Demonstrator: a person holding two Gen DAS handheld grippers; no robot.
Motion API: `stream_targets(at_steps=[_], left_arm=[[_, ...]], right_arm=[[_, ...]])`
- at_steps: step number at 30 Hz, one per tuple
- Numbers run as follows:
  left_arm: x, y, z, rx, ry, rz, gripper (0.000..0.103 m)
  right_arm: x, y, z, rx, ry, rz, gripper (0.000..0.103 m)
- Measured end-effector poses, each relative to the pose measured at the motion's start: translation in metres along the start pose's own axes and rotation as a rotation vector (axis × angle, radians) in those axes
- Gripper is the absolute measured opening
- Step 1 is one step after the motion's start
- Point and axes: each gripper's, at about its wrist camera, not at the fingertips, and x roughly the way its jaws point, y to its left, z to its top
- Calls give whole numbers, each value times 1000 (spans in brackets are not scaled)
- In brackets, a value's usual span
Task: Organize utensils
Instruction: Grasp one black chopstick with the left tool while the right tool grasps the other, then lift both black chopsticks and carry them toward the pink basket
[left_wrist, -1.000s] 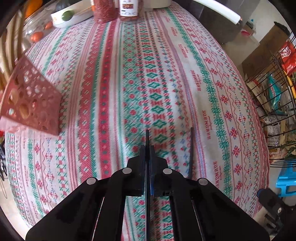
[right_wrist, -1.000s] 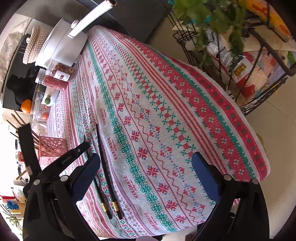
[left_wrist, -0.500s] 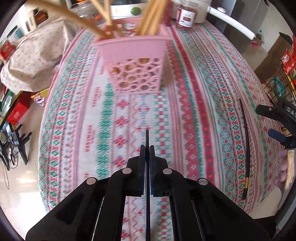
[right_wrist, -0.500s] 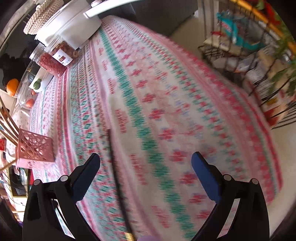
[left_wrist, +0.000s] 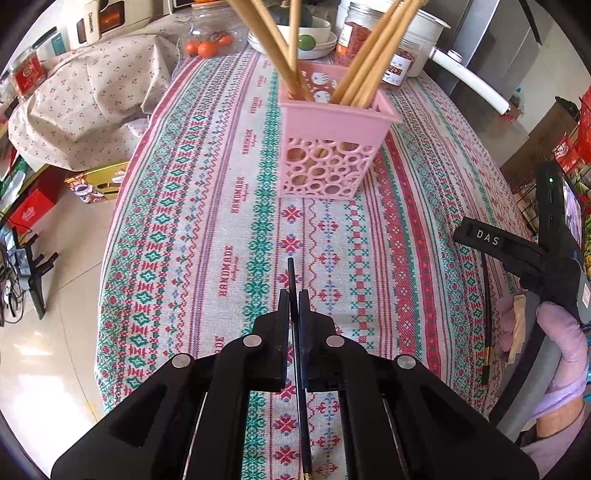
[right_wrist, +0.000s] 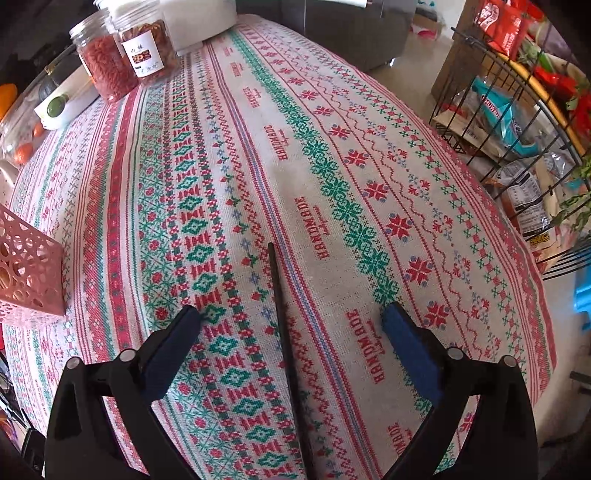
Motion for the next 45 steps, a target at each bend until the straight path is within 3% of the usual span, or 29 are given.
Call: stream_targets(at_steps=[1, 4, 6, 8, 9, 14, 19, 26, 28, 30, 33, 37, 40, 42, 45], left_arm=[[-1, 2, 0, -6, 1, 0, 4], [-2, 3, -1, -11, -2, -3, 4], [-3, 2, -2, -10, -3, -5, 4], [-3, 1, -3, -7, -4, -5, 4], [-3, 0, -4, -6, -6, -5, 4], [-6, -2, -5, -2, -24, -18, 4], [-8, 1, -6, -19, -23, -47, 4], [3, 21, 0, -108, 17, -44, 5], [13, 29, 2, -155, 52, -46, 24], [18, 33, 3, -186, 58, -33, 50], [24, 30, 7, -194, 50, 0, 65], [36, 18, 9, -176, 63, 65, 75], [47, 7, 8, -154, 84, 119, 75], [47, -1, 6, -124, 73, 167, 61], [41, -9, 1, -113, 60, 156, 38]], right_arm=[[-2, 1, 0, -1, -9, 0, 80], [-15, 9, -6, -50, -34, 33, 33], [-17, 9, -9, -62, -36, 53, 26], [-19, 4, -11, -60, -41, 73, 10], [-20, 1, -11, -50, -33, 104, 7], [-22, -25, -14, 26, 25, 296, 5], [-37, -41, -25, 70, 41, 428, 5], [-77, -60, -43, 37, -39, 483, 5], [-82, -67, -45, 47, -52, 490, 5], [-82, -74, -43, 54, -66, 487, 5], [-81, -79, -40, 45, -81, 477, 5], [-80, -82, -37, 41, -87, 480, 5], [-83, -84, -38, 31, -100, 474, 5], [-83, -86, -38, 29, -102, 476, 5], [-83, -87, -38, 29, -98, 476, 6]])
